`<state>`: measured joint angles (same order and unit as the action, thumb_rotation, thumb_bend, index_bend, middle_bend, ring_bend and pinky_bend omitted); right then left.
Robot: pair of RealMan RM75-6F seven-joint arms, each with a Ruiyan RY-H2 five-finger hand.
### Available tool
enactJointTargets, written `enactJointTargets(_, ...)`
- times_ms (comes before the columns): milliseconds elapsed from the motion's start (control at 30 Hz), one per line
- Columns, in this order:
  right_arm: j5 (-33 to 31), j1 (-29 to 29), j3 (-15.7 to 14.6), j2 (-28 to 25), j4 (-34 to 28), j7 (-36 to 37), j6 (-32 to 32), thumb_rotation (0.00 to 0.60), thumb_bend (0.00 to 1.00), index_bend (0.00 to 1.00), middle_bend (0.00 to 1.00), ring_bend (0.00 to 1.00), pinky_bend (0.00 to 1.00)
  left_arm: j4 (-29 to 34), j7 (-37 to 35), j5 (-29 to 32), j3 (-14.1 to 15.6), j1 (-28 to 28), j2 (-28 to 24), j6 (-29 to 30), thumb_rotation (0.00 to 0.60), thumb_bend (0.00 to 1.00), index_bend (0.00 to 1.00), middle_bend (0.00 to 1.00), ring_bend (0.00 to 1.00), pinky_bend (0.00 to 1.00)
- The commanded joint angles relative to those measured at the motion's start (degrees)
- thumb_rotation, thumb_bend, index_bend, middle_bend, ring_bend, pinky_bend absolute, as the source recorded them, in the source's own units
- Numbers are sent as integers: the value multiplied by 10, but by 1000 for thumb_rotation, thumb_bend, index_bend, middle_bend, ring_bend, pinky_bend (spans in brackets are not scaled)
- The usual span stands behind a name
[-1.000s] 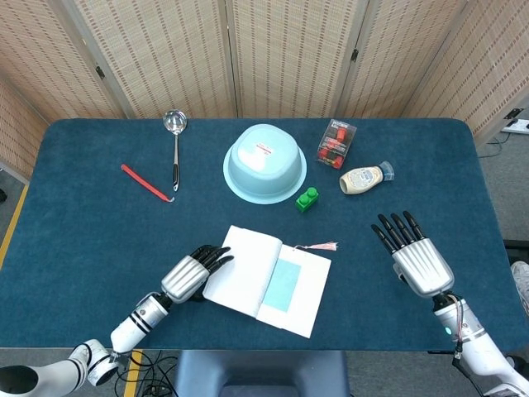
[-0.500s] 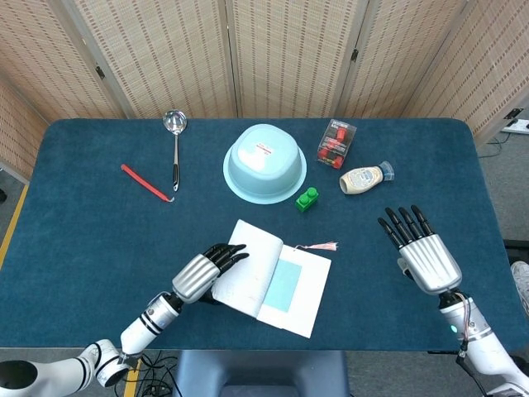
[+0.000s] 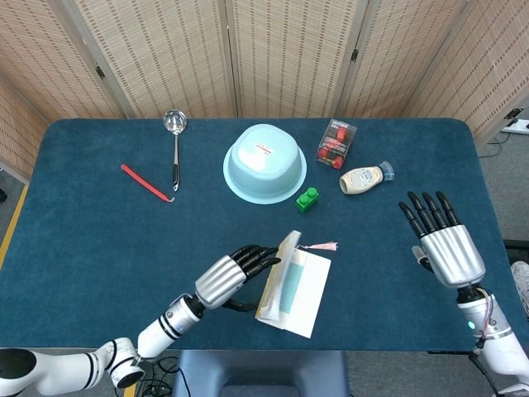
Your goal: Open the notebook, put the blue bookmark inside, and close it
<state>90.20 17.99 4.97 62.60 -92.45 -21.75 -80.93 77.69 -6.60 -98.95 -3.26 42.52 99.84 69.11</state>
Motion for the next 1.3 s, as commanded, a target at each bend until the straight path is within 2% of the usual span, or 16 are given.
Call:
enactJointTargets(33, -1, -5, 2, -8, -5, 4, -6, 600, 217, 0, 0, 0, 0, 28, 19, 2, -8, 14, 0, -16, 600, 161, 113, 76, 132, 172)
enactJointTargets(233, 0, -13, -2, -12, -5, 13, -7, 600, 217, 0, 0, 0, 0, 48, 53, 9, -2, 28, 11, -48, 600, 161, 113, 76, 132, 172)
enactJointTargets(333, -1, -14, -6, -10, -3, 16, 1, 600, 217, 0, 0, 0, 0, 45, 73, 11, 10, 29, 11, -64, 600, 161, 113, 76, 132, 172)
enactJointTargets(533, 1, -4, -26, -8, -2, 15, 50, 600, 216, 0, 0, 0, 0, 46, 103, 32, 32, 18, -13, -88, 600, 160, 125, 76, 132, 172)
enactJointTargets(700, 15, 15, -37, 19, 12, 10, 88, 600, 224, 0, 3, 0, 0, 40, 105, 40, 43, -6, -35, -63, 600, 161, 127, 76, 132, 172)
enactJointTargets(933, 24, 54, -36, 71, 38, -7, 143, 600, 220, 0, 28, 0, 0, 48, 87, 50, 43, -39, -72, -19, 600, 161, 127, 76, 132, 172)
enactJointTargets(1100, 26, 93, -26, 132, 75, -9, 186, 600, 110, 0, 28, 0, 0, 59, 80, 53, 41, -63, -105, 17, 600, 161, 127, 76, 132, 172)
enactJointTargets(1300, 22, 127, -21, 190, 117, -9, 222, 600, 65, 0, 22, 0, 0, 66, 62, 54, 42, -85, -135, 44, 600, 161, 127, 76, 133, 172)
